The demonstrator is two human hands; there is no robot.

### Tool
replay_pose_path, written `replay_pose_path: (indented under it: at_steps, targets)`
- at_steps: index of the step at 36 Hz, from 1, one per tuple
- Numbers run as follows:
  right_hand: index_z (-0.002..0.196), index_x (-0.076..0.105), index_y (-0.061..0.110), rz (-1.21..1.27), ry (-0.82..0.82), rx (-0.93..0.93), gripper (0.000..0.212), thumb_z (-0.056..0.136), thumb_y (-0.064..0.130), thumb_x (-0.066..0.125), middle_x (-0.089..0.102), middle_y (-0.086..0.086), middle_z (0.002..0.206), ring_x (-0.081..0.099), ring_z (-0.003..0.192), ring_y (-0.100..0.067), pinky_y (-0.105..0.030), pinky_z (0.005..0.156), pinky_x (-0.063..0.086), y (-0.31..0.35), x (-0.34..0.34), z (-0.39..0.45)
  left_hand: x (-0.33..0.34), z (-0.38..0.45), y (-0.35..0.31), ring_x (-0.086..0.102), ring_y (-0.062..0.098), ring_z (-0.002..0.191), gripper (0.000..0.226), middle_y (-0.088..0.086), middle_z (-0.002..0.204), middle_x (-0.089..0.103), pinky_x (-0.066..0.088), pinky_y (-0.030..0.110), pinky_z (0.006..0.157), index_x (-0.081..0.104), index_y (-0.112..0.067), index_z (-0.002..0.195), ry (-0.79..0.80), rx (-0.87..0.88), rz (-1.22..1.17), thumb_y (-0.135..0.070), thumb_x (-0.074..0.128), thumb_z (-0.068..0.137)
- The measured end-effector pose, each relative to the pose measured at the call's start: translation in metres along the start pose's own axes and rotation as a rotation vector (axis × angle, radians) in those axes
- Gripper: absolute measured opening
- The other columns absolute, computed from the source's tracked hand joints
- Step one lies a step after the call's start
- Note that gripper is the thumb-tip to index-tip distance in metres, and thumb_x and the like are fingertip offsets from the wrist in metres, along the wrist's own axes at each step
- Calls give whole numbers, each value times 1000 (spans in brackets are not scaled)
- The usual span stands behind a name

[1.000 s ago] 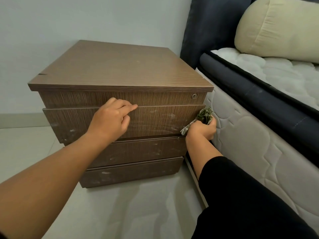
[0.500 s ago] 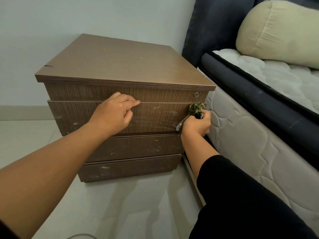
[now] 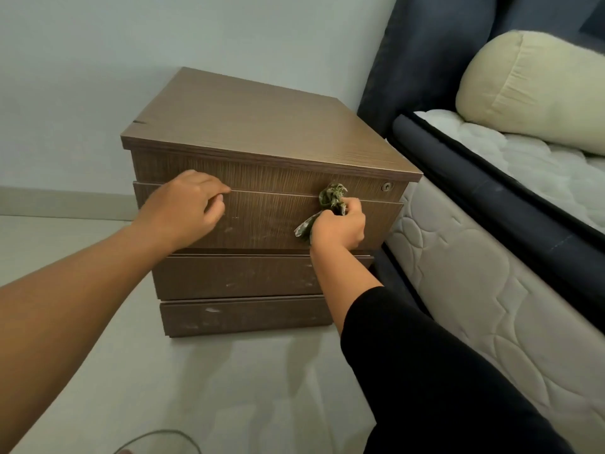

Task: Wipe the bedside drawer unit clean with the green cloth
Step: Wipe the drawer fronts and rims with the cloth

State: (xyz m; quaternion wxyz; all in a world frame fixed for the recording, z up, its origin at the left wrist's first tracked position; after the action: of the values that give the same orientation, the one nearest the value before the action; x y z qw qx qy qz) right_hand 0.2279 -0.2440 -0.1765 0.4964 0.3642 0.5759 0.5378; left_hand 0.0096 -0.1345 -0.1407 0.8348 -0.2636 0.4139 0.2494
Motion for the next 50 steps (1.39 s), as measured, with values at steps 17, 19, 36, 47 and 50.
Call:
replay_pose_path:
  at_steps: [17, 19, 36, 47, 50]
  targets:
    - [93, 63, 19, 44, 158, -60, 32, 82, -8, 51, 54, 0, 107, 53, 85, -17, -25, 69, 48, 17, 63, -90, -28, -38, 68, 49, 25, 119, 37, 9, 125, 61, 40, 37, 98, 64, -10, 120, -121, -223, -37, -25, 39, 97]
    - [94, 64, 19, 50, 211, -82, 32, 82, -8, 52, 53, 1, 106, 54, 86, -17, -25, 71, 49, 20, 76, -106, -27, -42, 77, 47, 25, 122, 39, 10, 130, 58, 36, 36, 102, 62, -11, 123, -117, -275, -90, -27, 34, 99]
    - [103, 69, 16, -22, 371, -357, 38, 78, -9, 54, 54, -4, 106, 54, 95, -23, -31, 82, 49, 42, 141, -192, -13, -82, 123, 56, 14, 117, 68, 1, 119, 66, 36, 38, 109, 46, -21, 136, -151, -667, -972, -62, 20, 88]
    - [111, 68, 15, -207, 431, -770, 35, 82, -2, 57, 57, -10, 98, 52, 91, -27, -28, 72, 40, 50, 154, -202, 23, -102, 126, 45, 21, 131, 73, 9, 137, 53, 27, 37, 112, 38, -14, 142, -51, -888, -1354, -61, 9, 94]
    - [117, 65, 15, -420, 555, -986, 39, 85, -2, 53, 57, -10, 108, 48, 99, -29, -28, 72, 35, 51, 165, -214, 32, -108, 127, 47, 20, 128, 76, 6, 130, 57, 28, 38, 111, 43, -16, 139, -29, -919, -1396, -64, 8, 92]
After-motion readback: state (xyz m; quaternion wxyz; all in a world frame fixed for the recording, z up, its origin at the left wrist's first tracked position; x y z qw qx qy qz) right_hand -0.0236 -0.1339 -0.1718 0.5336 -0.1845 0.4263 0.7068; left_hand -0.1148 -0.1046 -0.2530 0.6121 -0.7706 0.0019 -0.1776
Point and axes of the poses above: each hand's wrist, its own z-axis towards the middle knuckle, its own x-axis out of the palm, y = z × x, the point moved 7 cm from there along z, towards the middle knuckle
